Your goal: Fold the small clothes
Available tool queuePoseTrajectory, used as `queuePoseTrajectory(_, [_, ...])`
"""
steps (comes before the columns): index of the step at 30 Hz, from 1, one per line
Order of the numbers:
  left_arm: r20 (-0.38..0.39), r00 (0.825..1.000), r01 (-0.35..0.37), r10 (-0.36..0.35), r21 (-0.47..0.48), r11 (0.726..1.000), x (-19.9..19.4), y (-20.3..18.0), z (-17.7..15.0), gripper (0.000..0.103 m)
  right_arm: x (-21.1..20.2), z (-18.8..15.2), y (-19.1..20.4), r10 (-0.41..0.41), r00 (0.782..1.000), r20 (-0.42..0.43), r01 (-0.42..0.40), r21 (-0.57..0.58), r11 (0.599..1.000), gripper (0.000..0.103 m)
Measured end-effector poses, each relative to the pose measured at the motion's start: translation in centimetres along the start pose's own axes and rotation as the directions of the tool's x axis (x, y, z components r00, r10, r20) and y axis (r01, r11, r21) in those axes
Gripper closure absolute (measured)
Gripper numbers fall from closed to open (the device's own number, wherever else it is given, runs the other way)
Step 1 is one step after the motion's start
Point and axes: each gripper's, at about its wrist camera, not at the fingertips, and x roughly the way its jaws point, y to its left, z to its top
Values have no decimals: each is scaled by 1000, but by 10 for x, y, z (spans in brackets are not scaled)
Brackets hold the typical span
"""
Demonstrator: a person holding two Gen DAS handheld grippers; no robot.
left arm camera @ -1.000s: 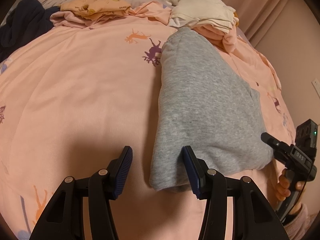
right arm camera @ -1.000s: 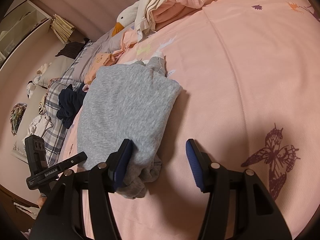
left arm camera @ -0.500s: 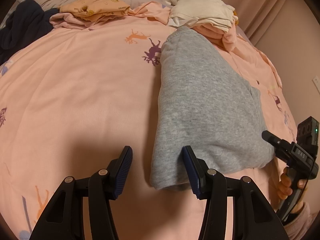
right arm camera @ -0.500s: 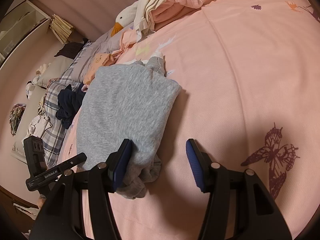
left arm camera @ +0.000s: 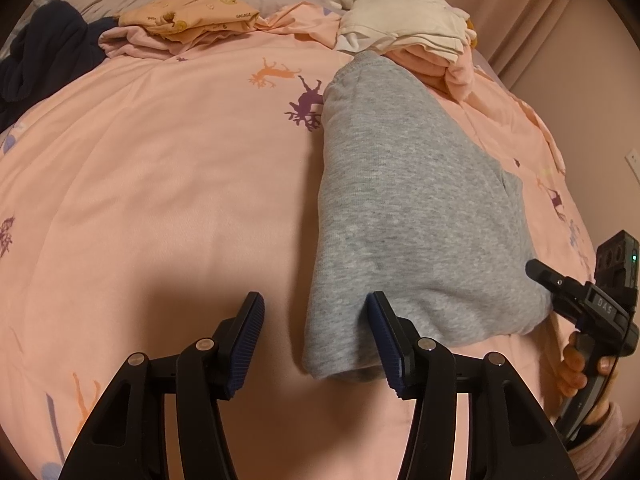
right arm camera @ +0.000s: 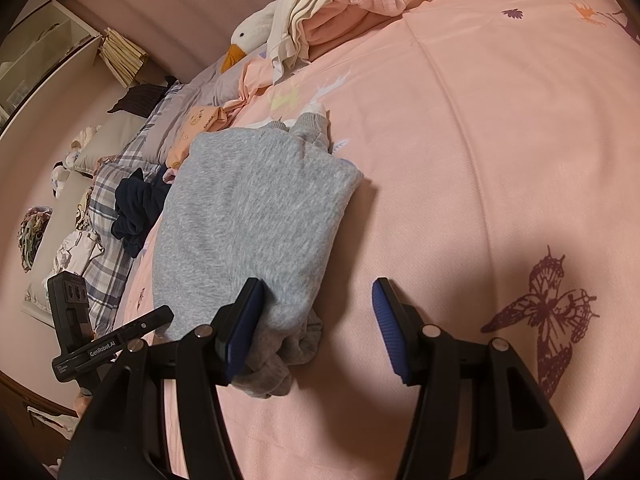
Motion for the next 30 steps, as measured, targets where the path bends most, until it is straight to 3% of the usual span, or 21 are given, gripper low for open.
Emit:
queuePoseTrajectory(6, [-8, 1000, -10, 10, -1, 1000, 0, 5, -2, 43, 0, -1, -2, -6, 1000, 4, 6, 4, 1000, 47])
queuePoseTrajectory(19, [-11, 1000, -14, 14, -8, 1000, -3, 10, -7, 42, -1, 0, -1, -28, 1000, -2, 28, 3, 1000, 47])
queuePoseTrajectory(30, [-12, 1000, -14, 14, -29, 999, -13, 12, -13, 42, -11, 6, 3, -142, 990, 25, 142, -24, 990, 43])
